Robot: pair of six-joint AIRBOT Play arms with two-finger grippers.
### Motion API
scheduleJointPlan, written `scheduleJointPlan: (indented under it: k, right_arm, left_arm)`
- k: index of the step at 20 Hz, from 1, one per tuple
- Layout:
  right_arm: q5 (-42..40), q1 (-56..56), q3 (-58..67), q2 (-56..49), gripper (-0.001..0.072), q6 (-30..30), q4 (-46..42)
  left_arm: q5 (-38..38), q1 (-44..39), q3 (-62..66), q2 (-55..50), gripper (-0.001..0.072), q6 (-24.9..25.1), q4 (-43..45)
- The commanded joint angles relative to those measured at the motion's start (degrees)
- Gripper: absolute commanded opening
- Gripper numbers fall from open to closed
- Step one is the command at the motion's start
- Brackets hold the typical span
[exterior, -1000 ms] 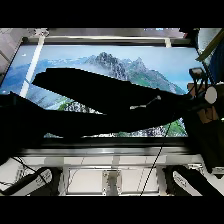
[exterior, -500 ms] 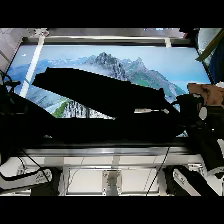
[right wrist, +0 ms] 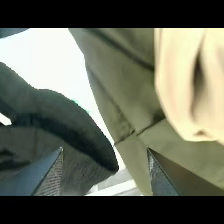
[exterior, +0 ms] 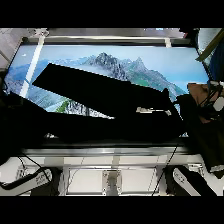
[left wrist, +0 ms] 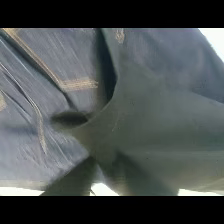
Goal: Fold the clothes and pants, and hang the long-sleeved shirts on hangers.
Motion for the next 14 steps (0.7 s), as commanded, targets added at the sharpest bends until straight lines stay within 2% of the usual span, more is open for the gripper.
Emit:
scheduleJointPlan:
  k: [1,3,5,8,11,14]
  right_arm:
    - [1.5,-0.1,2.9,0.0,0.056,-0.4,3.9]
    - [1.4,0.0,2.9,0.0,0.056,-4.0,11.3]
    - [1.5,0.1,2.8,0.0,0.0559,-8.4,19.6]
    - [1.5,0.1,2.8,0.0,0.0559,-10.7,27.3]
    - [1.7,0.1,2.8,0.0,0.0559,-10.7,33.0]
    - [1.7,0.1,2.8,0.0,0.0559,-10.7,36.8]
  left_arm:
    - [0.5,1.2,0.0,5.5,0.0718,-1.7,-0.5]
    - [-2.7,3.7,-1.0,5.8,0.0718,-3.5,-0.5]
    - [-0.6,7.4,-4.6,5.8,0.0717,-4.4,-0.5]
    - [6.8,12.4,-14.4,5.8,0.0712,-8.2,-1.4]
    - [16.1,16.1,-23.9,5.7,0.0704,-8.3,-5.7]
    - [24.8,17.7,-27.2,5.2,0.0704,-8.3,-12.8]
